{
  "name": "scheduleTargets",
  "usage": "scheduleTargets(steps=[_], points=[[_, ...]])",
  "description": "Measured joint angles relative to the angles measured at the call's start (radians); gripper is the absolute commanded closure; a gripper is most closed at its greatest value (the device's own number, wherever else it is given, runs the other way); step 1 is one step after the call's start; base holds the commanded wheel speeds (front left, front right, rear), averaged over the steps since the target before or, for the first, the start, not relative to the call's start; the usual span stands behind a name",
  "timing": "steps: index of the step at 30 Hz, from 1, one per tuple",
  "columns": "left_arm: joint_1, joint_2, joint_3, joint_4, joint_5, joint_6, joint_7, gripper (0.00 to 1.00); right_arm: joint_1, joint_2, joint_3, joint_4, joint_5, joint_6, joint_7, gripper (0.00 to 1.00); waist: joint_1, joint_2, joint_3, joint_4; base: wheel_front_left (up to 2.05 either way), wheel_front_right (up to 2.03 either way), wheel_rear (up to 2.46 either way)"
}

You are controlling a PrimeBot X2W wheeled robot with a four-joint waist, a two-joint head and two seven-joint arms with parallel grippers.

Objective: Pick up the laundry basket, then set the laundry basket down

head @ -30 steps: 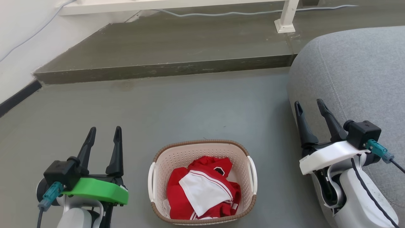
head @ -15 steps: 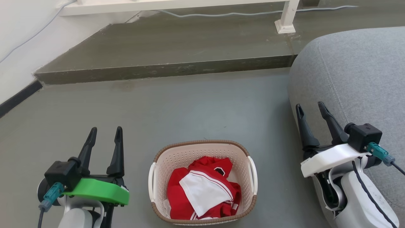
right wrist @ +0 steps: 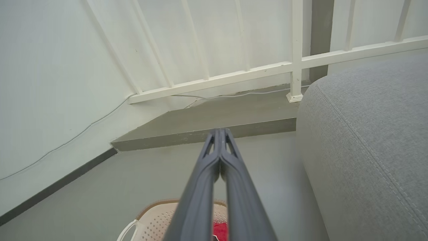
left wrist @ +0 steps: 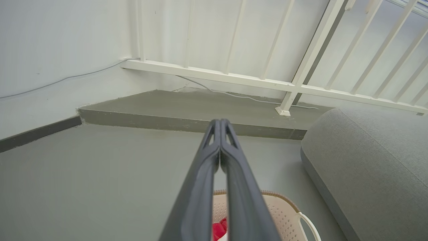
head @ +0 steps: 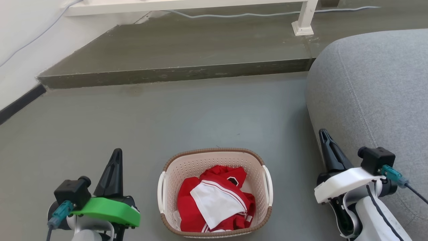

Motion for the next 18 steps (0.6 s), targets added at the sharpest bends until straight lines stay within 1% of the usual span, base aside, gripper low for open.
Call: scheduleTargets(steps=[5,11,13,18], points=[[0.000,0.000,0.002,0.000,-0.058,0.000,0.010,1.00,0.000,0.000,-0.012,-0.001,0.059,0.000,0.013,1.00,0.0000,0.0000,-0.006,0.003,0.00,0.00,0.00],[0.001,0.000,0.012,0.000,-0.162,0.000,0.034,1.00,0.000,0.004,-0.032,-0.002,0.165,0.001,0.036,1.00,0.0000,0.0000,-0.012,0.007,0.00,0.00,0.00],[0.001,-0.001,0.015,0.001,-0.182,0.000,0.042,1.00,0.000,0.004,-0.038,-0.003,0.192,0.009,0.044,1.00,0.0000,0.0000,-0.014,0.009,0.00,0.00,0.00],[0.001,-0.001,0.025,0.003,-0.238,0.000,0.059,1.00,0.000,0.011,-0.054,-0.006,0.251,0.009,0.062,1.00,0.0000,0.0000,-0.018,0.011,0.00,0.00,0.00]])
